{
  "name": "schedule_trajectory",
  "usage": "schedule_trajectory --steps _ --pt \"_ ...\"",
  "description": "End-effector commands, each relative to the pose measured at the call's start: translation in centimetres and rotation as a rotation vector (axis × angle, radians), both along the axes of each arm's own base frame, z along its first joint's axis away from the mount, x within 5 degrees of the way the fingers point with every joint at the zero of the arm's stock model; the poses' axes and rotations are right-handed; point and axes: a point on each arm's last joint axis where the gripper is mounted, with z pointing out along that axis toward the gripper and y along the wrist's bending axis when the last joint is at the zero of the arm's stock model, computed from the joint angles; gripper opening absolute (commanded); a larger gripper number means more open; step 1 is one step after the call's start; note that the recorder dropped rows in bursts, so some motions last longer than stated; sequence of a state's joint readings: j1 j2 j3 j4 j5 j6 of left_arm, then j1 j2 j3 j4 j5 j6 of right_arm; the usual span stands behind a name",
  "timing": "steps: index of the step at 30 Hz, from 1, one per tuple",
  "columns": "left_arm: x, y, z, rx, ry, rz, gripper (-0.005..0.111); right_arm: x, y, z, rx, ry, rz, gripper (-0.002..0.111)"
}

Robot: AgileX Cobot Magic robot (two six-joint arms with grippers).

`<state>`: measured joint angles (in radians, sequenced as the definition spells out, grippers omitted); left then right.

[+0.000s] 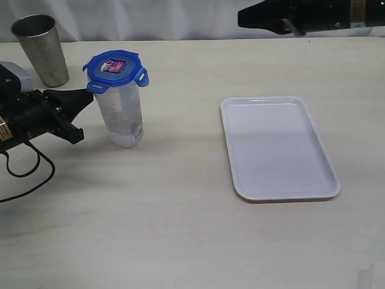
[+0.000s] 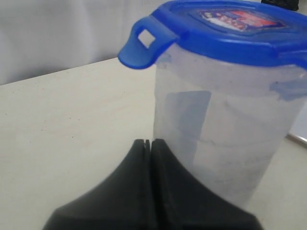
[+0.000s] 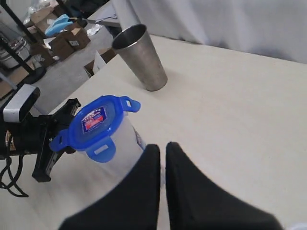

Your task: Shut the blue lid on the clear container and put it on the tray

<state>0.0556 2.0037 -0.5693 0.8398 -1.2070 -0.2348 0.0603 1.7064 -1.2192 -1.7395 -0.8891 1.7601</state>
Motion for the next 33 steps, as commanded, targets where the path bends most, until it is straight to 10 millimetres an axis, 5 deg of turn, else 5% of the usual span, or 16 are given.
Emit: schedule_trajectory --steps 1,7,21,25,33 --pt "0.2 -0.1 0.1 -0.014 -0.011 0.007 0.0 -0.2 4.2 0.0 -0.066 -0.055 -0.001 0.004" --pt "0.2 -0.1 0.1 -0.014 -0.011 0.006 0.0 -0.5 9.8 -1.0 -0.084 -0.04 0.029 0.004" --pt "0.2 -0.1 0.1 -0.014 -0.011 0.006 0.0 -0.5 17.5 -1.7 -0.097 -0.1 0.113 0.004" --pt "0.2 -0.1 0.1 -0.013 -0.011 0.005 0.0 0.7 16.8 -1.4 -0.178 -0.212 0.009 0.004" --pt "0.2 -0.1 0.1 -0.015 -0.011 0.011 0.0 3.0 11.7 2.3 -0.67 -0.571 -0.657 0.004"
